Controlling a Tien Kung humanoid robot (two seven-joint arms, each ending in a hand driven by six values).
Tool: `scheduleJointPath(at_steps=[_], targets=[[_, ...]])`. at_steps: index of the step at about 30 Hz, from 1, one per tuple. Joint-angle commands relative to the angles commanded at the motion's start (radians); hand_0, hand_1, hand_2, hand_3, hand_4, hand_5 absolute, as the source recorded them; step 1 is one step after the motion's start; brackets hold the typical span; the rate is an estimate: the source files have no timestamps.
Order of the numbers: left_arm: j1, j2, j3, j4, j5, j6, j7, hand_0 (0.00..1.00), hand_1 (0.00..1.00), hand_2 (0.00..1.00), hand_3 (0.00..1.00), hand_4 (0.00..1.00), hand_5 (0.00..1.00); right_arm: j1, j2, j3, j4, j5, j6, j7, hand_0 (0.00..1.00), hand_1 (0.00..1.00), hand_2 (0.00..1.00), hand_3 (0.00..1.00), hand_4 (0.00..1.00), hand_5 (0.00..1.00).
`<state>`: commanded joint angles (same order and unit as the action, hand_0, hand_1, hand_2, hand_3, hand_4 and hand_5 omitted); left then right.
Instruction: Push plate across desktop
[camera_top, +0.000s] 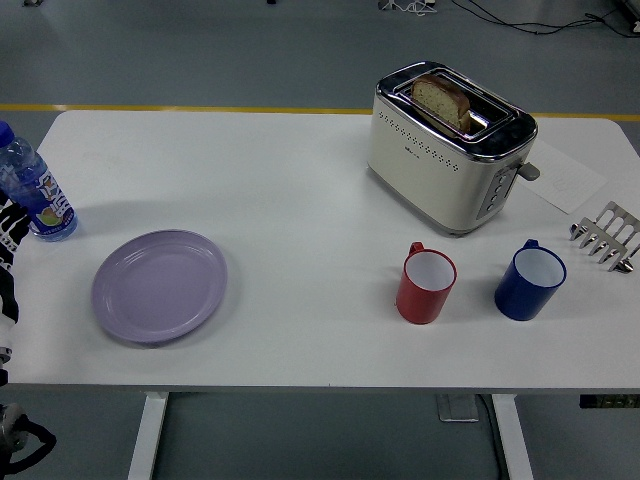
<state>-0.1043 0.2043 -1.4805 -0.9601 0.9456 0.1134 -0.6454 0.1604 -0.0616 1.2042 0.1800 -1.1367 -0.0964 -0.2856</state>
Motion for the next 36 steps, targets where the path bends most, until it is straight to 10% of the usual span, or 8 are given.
scheduleJointPath(at_steps=[36], targets=[[-0.125, -0.091, 0.205, 0.174, -0.125, 0.035, 0.000, 0.833, 0.829, 0.830, 0.759, 0.402, 0.998, 0.005, 0.004, 0.011, 0.000, -0.023, 0.001, -0.007, 0.609, 0.530, 0.576, 0.581, 0.391, 0.277]])
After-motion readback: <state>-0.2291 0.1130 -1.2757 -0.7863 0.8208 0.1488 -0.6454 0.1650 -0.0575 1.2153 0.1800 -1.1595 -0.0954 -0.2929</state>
